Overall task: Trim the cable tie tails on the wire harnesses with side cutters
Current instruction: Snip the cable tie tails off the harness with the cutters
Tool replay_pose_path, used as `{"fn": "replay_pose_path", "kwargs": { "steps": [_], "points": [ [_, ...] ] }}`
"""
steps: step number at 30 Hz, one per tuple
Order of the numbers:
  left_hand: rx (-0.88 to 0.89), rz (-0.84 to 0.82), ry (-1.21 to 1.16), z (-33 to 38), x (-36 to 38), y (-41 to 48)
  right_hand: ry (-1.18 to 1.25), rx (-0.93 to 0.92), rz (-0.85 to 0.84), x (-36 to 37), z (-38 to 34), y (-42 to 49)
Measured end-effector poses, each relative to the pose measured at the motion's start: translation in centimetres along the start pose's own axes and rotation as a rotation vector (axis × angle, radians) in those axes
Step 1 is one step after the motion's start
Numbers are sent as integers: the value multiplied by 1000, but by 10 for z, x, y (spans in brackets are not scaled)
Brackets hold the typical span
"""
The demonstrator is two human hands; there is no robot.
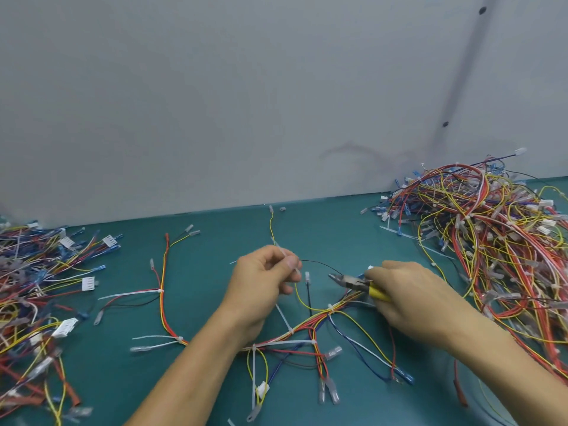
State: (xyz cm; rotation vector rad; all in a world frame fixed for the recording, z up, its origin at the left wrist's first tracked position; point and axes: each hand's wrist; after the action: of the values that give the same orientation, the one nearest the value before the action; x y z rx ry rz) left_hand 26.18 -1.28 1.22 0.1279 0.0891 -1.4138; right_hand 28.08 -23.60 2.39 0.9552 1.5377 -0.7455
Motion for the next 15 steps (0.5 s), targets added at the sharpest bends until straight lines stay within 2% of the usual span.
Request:
{"fn": "replay_pose_path", "kwargs": {
  "steps": [4, 7, 12, 15],
  "points": [
    [-52, 35, -60, 6, -28, 2, 100, 24, -57, -8, -6, -3],
    [-160, 105, -122, 7, -42, 9, 131, 36, -123, -11, -12, -8],
    [-270, 150, -308, 9, -54, 31, 118, 155, -49, -12, -27, -11],
    [-261, 190, -233, 7, -55, 48, 134, 192, -84, -20, -37, -6]
  ]
}}
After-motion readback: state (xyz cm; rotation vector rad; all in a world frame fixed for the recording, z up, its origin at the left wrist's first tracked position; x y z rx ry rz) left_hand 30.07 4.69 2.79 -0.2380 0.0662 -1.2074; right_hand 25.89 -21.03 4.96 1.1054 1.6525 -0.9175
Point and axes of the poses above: each hand's wrist, its own y-axis towards the middle knuckle, its own x-axis out of the palm, z = x × y, and after that the axes turned 8 degrees about y, right-handed
